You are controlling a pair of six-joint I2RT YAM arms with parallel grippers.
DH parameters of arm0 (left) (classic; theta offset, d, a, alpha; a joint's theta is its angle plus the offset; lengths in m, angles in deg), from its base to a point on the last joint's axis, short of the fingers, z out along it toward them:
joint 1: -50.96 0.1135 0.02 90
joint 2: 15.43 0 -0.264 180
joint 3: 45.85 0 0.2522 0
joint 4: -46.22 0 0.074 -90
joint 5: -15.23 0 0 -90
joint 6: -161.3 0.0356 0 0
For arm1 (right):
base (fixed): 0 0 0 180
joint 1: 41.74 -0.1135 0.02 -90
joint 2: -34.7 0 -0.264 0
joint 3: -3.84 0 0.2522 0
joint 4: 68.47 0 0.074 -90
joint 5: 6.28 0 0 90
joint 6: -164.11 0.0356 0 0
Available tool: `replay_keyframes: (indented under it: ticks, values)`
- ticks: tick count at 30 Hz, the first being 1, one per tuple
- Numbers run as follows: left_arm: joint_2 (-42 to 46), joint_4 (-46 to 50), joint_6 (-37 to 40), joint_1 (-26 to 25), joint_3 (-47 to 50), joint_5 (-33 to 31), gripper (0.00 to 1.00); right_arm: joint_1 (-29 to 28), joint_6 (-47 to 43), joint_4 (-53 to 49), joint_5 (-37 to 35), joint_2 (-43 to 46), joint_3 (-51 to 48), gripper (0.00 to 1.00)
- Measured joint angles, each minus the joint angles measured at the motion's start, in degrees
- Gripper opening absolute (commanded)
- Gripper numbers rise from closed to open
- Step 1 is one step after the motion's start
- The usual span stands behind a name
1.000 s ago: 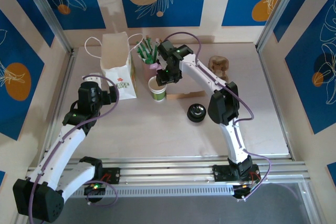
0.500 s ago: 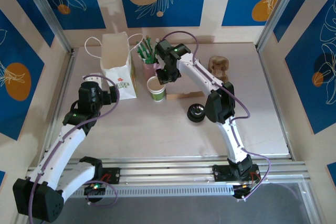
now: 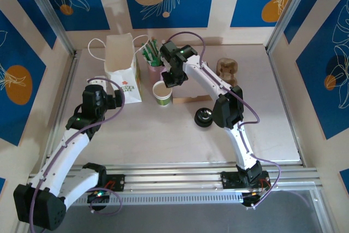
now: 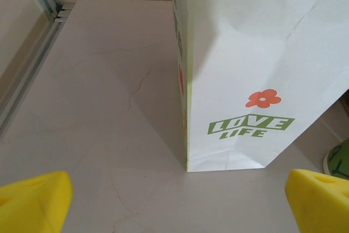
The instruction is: Pack the takeout coffee
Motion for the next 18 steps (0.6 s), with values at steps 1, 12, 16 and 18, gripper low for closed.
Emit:
replay_keyframes:
  ticks: [1,12,16,18]
  values:
    - [-0.04,0.02,0.0,-0.04,0.0,0.0,1.0,0.0,0.02,-0.33,0.02,-0.07,0.57,0.0]
    - [-0.5,0.02,0.0,-0.13,0.0,0.0,1.0,0.92,1.64,-2.45,4.35,-0.33,6.34,0.0]
    - [-0.85,0.04,0.0,-0.15,0.0,0.02,1.0,1.11,2.08,-3.61,4.98,-0.7,7.06,0.0]
    - [-1.01,0.2,0.0,-0.33,0.0,0.02,1.0,1.29,2.43,-5.03,5.14,-1.77,9.07,0.0]
